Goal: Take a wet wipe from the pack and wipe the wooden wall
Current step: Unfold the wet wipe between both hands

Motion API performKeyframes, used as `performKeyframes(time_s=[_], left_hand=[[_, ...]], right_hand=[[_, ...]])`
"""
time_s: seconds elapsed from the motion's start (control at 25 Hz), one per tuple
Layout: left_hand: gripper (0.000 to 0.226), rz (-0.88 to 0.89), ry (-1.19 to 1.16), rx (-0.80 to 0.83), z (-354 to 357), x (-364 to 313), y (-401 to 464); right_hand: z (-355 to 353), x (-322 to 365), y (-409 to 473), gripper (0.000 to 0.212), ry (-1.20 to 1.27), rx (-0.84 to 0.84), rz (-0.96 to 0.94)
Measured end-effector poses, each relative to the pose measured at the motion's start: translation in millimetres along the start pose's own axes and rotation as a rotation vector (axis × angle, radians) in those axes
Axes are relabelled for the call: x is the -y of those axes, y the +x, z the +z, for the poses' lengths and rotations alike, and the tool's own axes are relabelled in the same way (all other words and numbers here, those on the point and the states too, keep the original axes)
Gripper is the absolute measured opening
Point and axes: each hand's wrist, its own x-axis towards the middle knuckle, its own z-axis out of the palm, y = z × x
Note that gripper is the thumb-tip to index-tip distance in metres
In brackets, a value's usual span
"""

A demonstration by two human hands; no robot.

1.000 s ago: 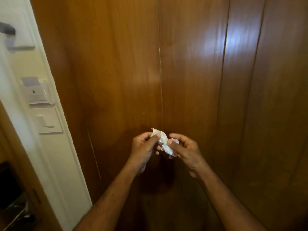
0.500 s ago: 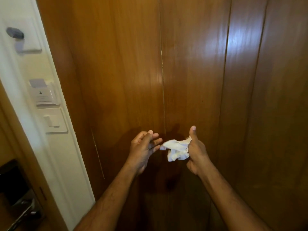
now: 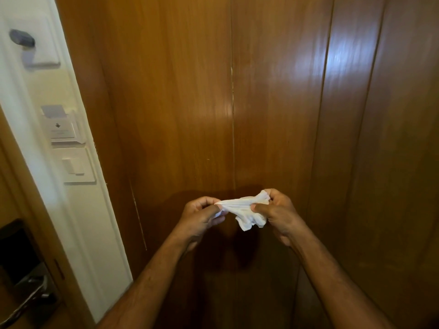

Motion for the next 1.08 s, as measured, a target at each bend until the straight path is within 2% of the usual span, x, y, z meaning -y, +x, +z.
performKeyframes(time_s=[0.16,0.24,0.32,0.44,0.48,0.64,0.68,0.76,0.84,0.92,1.0,1.08], left_hand=[[0.008,-0.076,-0.353,-0.037,-1.8,-8.3,-1.2],[0.012,-0.08,-0.43,-0.06,2.3,-9.0,-2.1],[0.017,-0.074,-0.367,-0.088,5.3,-9.2,-4.7],[0.018,-0.037,-0.114,-0.155,2.0,-6.5,-8.5],[0.017,-0.017,-0.062,-0.179,-1.1,-5.5,-9.4],[0.011,0.015,0.023,-0.232,-25.2,-9.5,-16.2],[0.009,0.011,0.07,-0.239,-34.5,-10.3,-18.9],[0.008,0.006,0.218,-0.262,-55.3,-10.8,-26.1],[0.01,0.014,0.271,-0.32,-78.7,-8.2,-34.8],[0.011,0.018,0.254,-0.422,-105.9,-5.5,-49.1],[0.015,0.092,0.368,-0.581,-136.1,-0.9,-67.2],[0.021,0.213,0.682,-0.767,-170.8,7.6,-90.7]], right_hand=[[-4.5,-2.9,0.8,0.011,0.131,-0.074,0.004],[4.8,-8.1,1.2,0.014,0.127,-0.131,0.027],[18.7,-14.7,1.4,0.02,0.122,-0.185,0.069],[36.3,-24.6,3.3,0.037,0.296,-0.205,0.213],[40.6,-26.8,3.8,0.044,0.341,-0.121,0.283],[53.8,-33.0,-4.0,0.073,0.281,0.409,0.491],[57.6,-35.6,-5.9,0.077,0.289,0.485,0.536],[70.3,-38.7,-10.0,0.071,0.366,0.538,0.56],[87.0,-43.6,-5.8,0.058,0.494,0.441,0.447],[109.3,-46.2,-5.2,0.044,0.512,0.279,0.324],[132.2,-51.1,-6.6,0.031,0.29,0.135,0.167],[154.2,-60.9,-9.1,0.031,0.107,0.063,0.029]])
